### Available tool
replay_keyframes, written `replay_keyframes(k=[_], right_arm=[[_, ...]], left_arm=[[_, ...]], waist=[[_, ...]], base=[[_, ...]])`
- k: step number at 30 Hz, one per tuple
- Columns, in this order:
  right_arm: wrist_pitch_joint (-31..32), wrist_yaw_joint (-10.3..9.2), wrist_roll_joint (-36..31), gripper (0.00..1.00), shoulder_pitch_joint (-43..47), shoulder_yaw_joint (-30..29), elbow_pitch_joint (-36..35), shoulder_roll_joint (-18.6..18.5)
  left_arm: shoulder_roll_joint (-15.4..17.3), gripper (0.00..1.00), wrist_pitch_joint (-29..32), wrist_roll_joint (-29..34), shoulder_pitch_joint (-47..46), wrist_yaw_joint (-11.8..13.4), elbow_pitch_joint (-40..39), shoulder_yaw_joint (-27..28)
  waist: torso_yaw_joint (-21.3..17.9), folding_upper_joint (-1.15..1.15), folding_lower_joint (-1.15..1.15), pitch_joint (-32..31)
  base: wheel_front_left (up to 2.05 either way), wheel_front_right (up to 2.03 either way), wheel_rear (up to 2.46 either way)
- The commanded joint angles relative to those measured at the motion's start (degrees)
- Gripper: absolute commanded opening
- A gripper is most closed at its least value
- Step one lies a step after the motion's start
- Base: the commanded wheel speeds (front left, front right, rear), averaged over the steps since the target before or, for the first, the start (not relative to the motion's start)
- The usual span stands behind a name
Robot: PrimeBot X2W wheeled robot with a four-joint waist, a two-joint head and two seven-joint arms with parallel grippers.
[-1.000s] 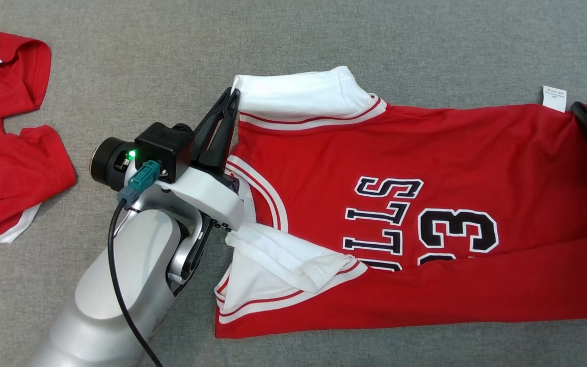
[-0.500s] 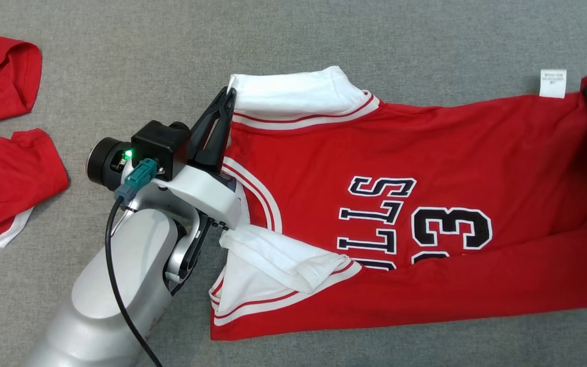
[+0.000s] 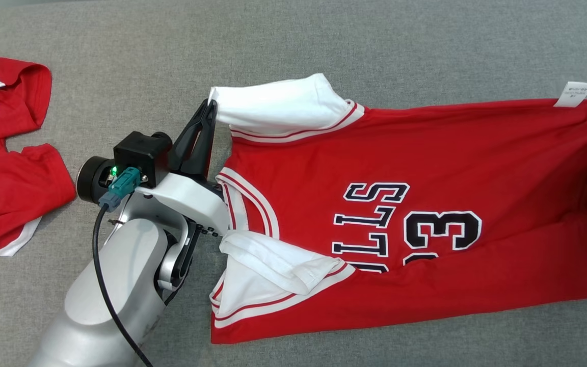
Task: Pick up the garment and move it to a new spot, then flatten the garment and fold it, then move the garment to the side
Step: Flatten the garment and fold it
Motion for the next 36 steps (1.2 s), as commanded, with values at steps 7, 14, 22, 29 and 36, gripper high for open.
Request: replay_keyframes(k=[7, 14, 22, 29, 36], right_arm=[[-10.0, -0.02, 1.9, 0.0, 4.5, 4.0, -2.1, -2.5], [-12.0, -0.02, -1.3, 0.0, 7.3, 2.2, -7.9, -2.9], [-11.9, -0.03, -10.8, 0.0, 17.6, -6.4, -18.1, -0.2], [-11.9, -0.03, -16.5, 0.0, 22.5, -7.6, -20.7, -0.3], [-11.9, -0.03, -17.3, 0.0, 25.3, -4.0, -18.5, -2.8]], left_arm=[[1.3, 0.0, -0.1, -1.6, 2.2, 0.4, -1.0, 1.0], [2.5, 0.0, 0.5, -2.8, 5.1, 0.6, -3.3, 1.3], [5.6, 0.0, 2.5, -4.0, 11.4, 1.2, -8.9, 0.6], [8.8, 0.0, 4.4, -4.5, 16.1, 2.1, -15.8, 0.4], [14.7, 0.0, 8.9, -3.9, 22.2, -0.1, -24.4, -3.4]], waist=[[0.0, 0.0, 0.0, -1.3], [-0.1, 0.0, 0.0, -2.8], [-0.1, 0.0, 0.0, -6.1], [-0.1, 0.0, 0.0, -7.2], [0.4, 0.0, 0.0, -7.6]], base=[[0.0, 0.0, 0.0], [0.0, 0.0, 0.0], [0.0, 0.0, 0.0], [0.0, 0.0, 0.0], [0.0, 0.0, 0.0]])
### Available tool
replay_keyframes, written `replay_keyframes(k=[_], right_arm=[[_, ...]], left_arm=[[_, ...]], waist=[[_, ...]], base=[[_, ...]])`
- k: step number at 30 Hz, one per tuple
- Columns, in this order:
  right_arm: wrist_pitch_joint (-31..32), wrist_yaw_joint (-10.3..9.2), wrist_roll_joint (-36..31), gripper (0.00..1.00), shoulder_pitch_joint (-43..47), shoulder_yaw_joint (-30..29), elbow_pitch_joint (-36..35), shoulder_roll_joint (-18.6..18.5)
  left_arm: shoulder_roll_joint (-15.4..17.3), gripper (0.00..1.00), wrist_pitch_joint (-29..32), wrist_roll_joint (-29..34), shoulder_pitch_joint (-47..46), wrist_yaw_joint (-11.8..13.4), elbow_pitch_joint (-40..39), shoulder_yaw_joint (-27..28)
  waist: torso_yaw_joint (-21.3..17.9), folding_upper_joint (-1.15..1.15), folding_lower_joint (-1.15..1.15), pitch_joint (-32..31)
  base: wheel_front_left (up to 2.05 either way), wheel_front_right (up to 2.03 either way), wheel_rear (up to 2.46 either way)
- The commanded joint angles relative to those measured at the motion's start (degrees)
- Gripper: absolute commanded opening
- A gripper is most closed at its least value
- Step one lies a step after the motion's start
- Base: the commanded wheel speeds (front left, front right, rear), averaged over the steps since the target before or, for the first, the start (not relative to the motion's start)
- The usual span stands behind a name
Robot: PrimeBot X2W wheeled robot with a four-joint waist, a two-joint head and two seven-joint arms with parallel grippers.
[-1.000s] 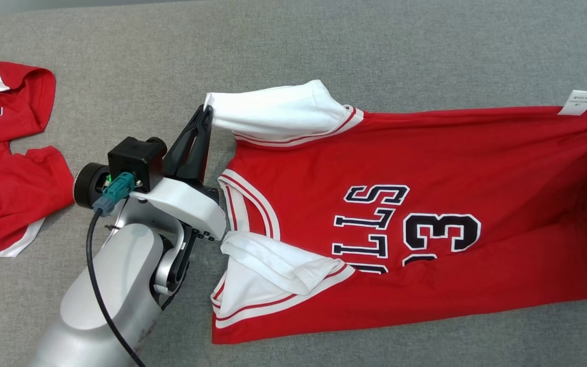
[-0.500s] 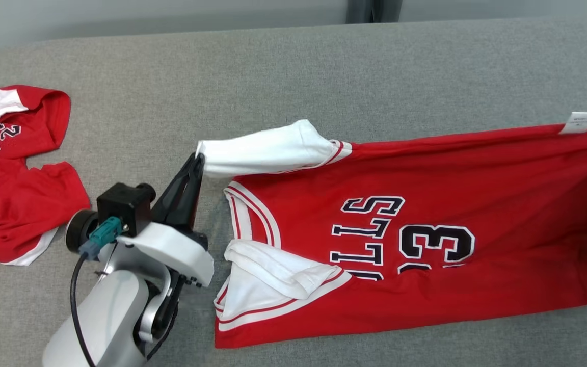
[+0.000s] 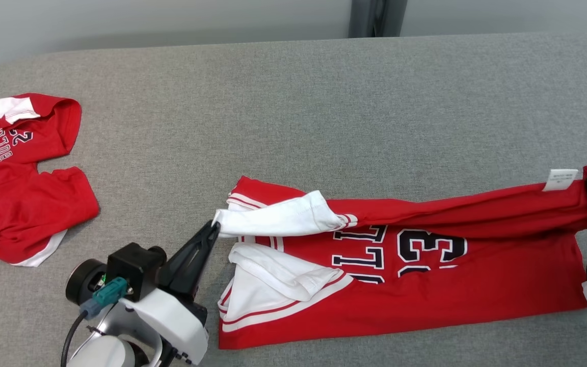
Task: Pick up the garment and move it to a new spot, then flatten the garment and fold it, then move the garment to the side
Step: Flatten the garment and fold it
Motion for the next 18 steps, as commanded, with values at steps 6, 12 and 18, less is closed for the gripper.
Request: replay_keyframes(k=[6, 12, 18], right_arm=[[-0.1, -0.04, 1.0, 0.0, 0.6, 2.1, 1.9, -3.5], [-0.1, -0.04, 1.2, 0.0, 0.6, 3.6, 3.3, -5.3], [-0.1, -0.04, 3.7, 0.0, 1.2, 7.0, 5.5, -7.3]], left_arm=[[3.4, 0.0, 2.7, 0.5, 1.8, -2.1, -2.7, -2.1], [4.9, 0.0, 4.3, 0.1, 1.9, -3.6, -4.0, -3.2], [6.5, 0.0, 6.4, 0.3, 2.3, -5.0, -5.1, -4.8]], waist=[[0.0, 0.0, 0.0, 0.5], [0.0, 0.0, 0.0, 0.8], [-0.1, 0.0, 0.0, 0.8]], base=[[0.0, 0.0, 0.0], [0.0, 0.0, 0.0], [0.0, 0.0, 0.0]])
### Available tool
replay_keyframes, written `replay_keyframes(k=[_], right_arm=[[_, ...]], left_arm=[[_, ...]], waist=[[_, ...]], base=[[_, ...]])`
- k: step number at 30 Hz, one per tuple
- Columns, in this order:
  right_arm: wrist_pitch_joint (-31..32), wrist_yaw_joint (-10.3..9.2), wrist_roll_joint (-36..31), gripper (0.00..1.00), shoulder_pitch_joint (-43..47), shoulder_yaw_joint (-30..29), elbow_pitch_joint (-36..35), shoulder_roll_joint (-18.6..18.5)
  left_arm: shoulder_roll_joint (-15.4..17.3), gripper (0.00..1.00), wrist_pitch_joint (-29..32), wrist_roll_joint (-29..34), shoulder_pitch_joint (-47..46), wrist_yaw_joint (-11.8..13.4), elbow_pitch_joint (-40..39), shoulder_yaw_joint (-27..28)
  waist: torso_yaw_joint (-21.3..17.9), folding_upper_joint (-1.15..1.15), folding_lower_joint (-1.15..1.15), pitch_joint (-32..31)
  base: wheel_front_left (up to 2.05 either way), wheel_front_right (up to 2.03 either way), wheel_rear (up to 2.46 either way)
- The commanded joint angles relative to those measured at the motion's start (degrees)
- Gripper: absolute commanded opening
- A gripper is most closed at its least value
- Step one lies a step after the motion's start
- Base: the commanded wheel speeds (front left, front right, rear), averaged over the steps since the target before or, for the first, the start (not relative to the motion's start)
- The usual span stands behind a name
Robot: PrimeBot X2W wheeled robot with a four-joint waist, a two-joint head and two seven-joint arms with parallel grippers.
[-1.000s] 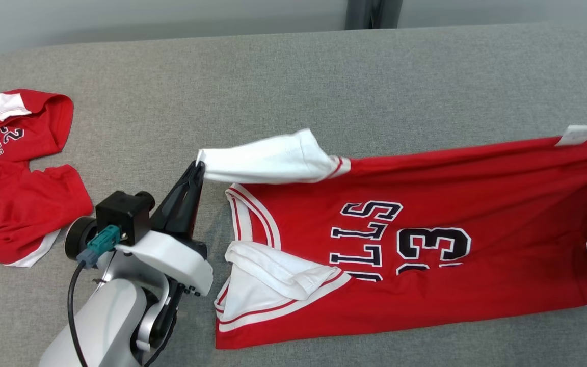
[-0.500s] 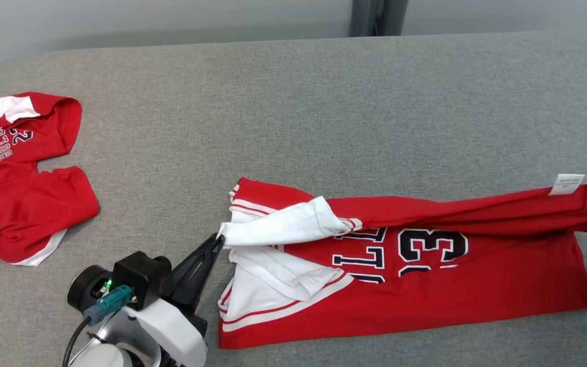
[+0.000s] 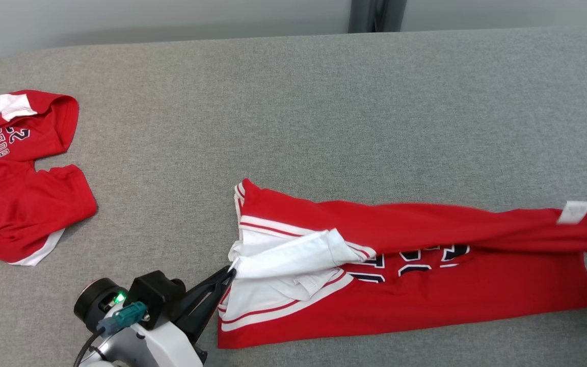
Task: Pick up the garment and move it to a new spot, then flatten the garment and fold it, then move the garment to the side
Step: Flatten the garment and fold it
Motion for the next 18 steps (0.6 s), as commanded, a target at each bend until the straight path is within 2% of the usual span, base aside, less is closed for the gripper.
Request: replay_keyframes(k=[1, 2, 3, 7, 10, 11, 13, 14, 15, 18], right_arm=[[-0.1, -0.04, 2.2, 0.2, 1.3, 1.3, 2.0, -0.7], [-0.1, -0.04, 3.5, 0.95, 1.4, 2.5, 2.7, -1.2], [-0.1, -0.04, 5.4, 1.0, 1.4, 3.9, 3.4, -1.5], [-0.1, -0.04, 12.8, 1.0, 1.0, 7.6, 3.9, -3.8], [-0.1, -0.04, 16.1, 1.0, 0.7, 8.2, 3.9, -5.0], [-0.1, -0.04, 16.7, 1.0, 0.4, 7.9, 4.2, -5.3], [-0.1, -0.04, 17.4, 1.0, 0.1, 7.2, 4.7, -5.3], [-0.1, -0.04, 17.4, 1.0, 0.0, 6.8, 4.8, -5.1], [-0.1, -0.04, 17.3, 1.0, -0.2, 6.4, 5.0, -4.8], [-0.1, -0.03, 16.8, 1.0, -1.1, 4.2, 4.7, -3.5]], left_arm=[[0.8, 0.0, 0.4, 0.5, 0.6, -0.4, -0.2, -0.3], [1.1, 0.0, 0.8, 0.7, 0.7, -0.6, -0.4, -0.6], [1.2, 0.0, 1.2, 0.6, 0.9, -0.8, -0.5, -0.9], [2.0, 0.0, 2.2, 0.3, 1.3, -0.9, -1.0, -1.6], [2.7, 0.0, 3.3, 0.0, 2.1, -1.0, -1.5, -2.1], [2.9, 0.16, 3.4, 0.0, 2.3, -1.1, -1.7, -2.3], [3.0, 0.6, 3.9, -0.5, 2.4, -1.0, -2.3, -2.4], [3.2, 0.97, 4.1, -0.5, 2.4, -1.0, -2.6, -2.4], [3.3, 1.0, 4.0, -0.5, 2.3, -0.8, -2.8, -2.2], [3.2, 1.0, 3.3, -0.4, 1.8, 0.4, -3.3, -1.2]], waist=[[0.0, 0.0, 0.0, -0.2], [0.1, 0.0, 0.0, -0.3], [0.2, 0.0, 0.0, -0.5], [0.1, 0.0, 0.0, -1.1], [-0.3, 0.0, 0.0, -1.7], [-0.4, 0.0, 0.0, -1.9], [-0.6, 0.0, 0.0, -2.2], [-0.7, 0.0, 0.0, -2.4], [-0.8, 0.0, 0.0, -2.6], [-1.1, 0.0, 0.0, -3.1]], base=[[0.0, 0.0, 0.0], [0.0, 0.0, 0.0], [0.0, 0.0, 0.0], [0.0, 0.0, 0.0], [0.0, 0.0, 0.0], [0.0, 0.0, 0.0], [0.0, 0.0, 0.0], [0.0, 0.0, 0.0], [0.0, 0.0, 0.0], [0.0, 0.0, 0.0]])
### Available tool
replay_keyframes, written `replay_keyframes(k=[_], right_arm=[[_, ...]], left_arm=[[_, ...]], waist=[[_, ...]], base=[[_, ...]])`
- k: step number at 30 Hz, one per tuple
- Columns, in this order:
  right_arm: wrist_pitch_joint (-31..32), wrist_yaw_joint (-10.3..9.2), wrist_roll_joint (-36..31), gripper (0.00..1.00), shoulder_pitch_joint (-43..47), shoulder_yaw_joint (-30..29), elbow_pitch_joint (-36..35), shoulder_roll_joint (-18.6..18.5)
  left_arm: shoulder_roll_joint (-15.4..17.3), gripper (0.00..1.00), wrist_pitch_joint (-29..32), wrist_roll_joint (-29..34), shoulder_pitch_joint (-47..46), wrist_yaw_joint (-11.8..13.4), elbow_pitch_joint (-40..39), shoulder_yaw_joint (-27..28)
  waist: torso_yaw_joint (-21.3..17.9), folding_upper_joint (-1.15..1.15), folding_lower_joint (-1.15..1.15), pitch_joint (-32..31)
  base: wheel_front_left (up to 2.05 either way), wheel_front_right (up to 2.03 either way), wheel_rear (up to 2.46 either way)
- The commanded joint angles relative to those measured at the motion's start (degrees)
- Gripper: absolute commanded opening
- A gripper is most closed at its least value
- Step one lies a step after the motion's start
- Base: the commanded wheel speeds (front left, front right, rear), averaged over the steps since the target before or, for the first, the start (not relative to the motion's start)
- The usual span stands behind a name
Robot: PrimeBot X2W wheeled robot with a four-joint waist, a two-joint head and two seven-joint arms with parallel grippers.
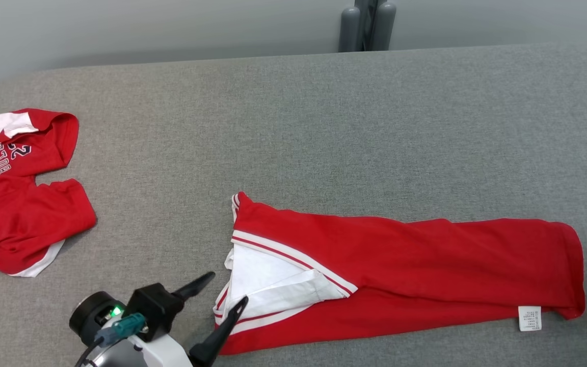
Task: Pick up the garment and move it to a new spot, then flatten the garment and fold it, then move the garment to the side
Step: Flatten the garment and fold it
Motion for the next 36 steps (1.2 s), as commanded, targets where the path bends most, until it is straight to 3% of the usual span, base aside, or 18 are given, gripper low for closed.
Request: replay_keyframes(k=[1, 5, 14, 21, 28, 31, 36], right_arm=[[-0.1, -0.04, -0.5, 1.0, -0.8, -1.4, -0.3, 0.9], [-0.1, -0.03, -2.9, 1.0, -1.1, -5.5, -2.5, 3.2], [-0.1, -0.03, -12.0, 1.0, 1.0, -16.6, -11.7, 11.5], [-0.1, -0.03, -18.3, 1.0, 3.7, -20.8, -17.9, 17.8], [-0.1, -0.03, -21.0, 1.0, 5.7, -21.5, -18.9, 22.7], [-0.1, -0.03, -21.1, 1.0, 6.5, -21.3, -18.0, 23.9], [-0.1, -0.03, -19.4, 1.0, 7.0, -21.4, -13.7, 24.2]], left_arm=[[-0.1, 1.0, -0.8, 0.1, -0.7, 0.9, -0.3, 1.0], [-1.7, 1.0, -3.6, -0.5, -1.5, 3.2, -0.4, 3.6], [-9.4, 1.0, -15.9, -3.6, -2.6, 8.9, 4.0, 11.9], [-15.2, 1.0, -22.7, -3.5, -3.4, 10.3, 9.8, 16.0], [-22.0, 1.0, -23.6, 0.8, -0.8, 7.9, 14.5, 21.5], [-25.4, 1.0, -23.6, 3.6, 0.7, 5.2, 16.4, 25.1], [-27.6, 1.0, -23.6, 7.5, 1.6, 1.9, 18.8, 27.2]], waist=[[-0.3, 0.0, 0.0, -0.4], [-0.6, 0.0, 0.0, -1.1], [-2.0, 0.0, 0.0, -3.0], [-2.8, 0.0, 0.0, -3.7], [-3.7, 0.0, 0.0, -3.7], [-4.0, 0.0, 0.0, -3.5], [-3.8, 0.0, 0.0, -2.9]], base=[[0.0, 0.0, 0.0], [0.0, 0.0, 0.0], [0.0, 0.0, 0.0], [0.0, 0.0, 0.0], [0.0, 0.0, 0.0], [0.0, 0.0, 0.0], [0.0, 0.0, 0.0]])
